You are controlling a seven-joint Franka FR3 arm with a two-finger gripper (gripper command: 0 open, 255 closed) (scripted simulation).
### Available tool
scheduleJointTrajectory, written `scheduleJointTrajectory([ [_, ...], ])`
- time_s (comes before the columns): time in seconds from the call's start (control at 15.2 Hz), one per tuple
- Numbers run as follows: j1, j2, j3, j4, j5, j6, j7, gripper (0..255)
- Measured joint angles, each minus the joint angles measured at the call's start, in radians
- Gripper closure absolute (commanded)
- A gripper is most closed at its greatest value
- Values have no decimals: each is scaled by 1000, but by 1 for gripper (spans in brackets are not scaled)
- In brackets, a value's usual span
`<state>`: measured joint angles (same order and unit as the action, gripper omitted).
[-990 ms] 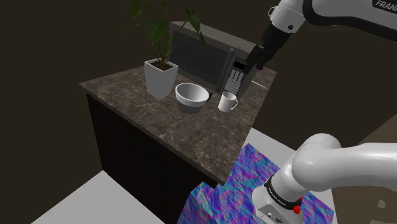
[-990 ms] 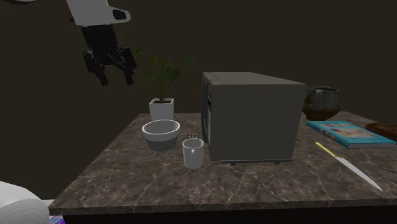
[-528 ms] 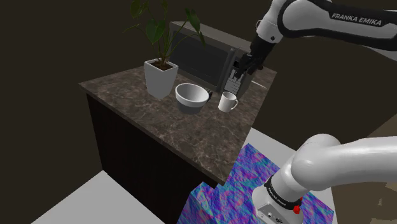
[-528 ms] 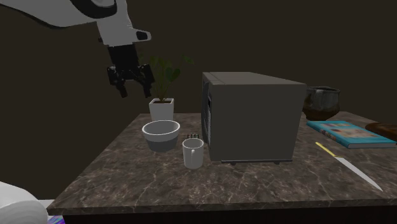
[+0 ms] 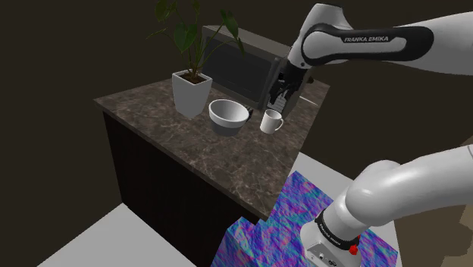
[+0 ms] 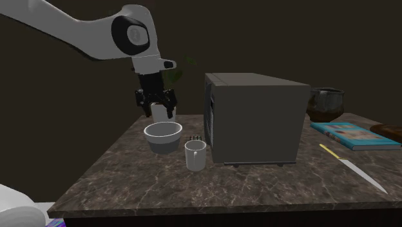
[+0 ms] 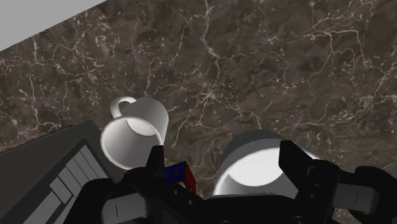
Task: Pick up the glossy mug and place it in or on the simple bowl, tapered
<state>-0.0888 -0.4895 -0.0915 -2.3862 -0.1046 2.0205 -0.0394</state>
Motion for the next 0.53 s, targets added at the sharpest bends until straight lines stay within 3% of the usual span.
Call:
scheduleJointTrajectory([
  [0.53,-34,269,-62,52,-4,174,-24,0],
])
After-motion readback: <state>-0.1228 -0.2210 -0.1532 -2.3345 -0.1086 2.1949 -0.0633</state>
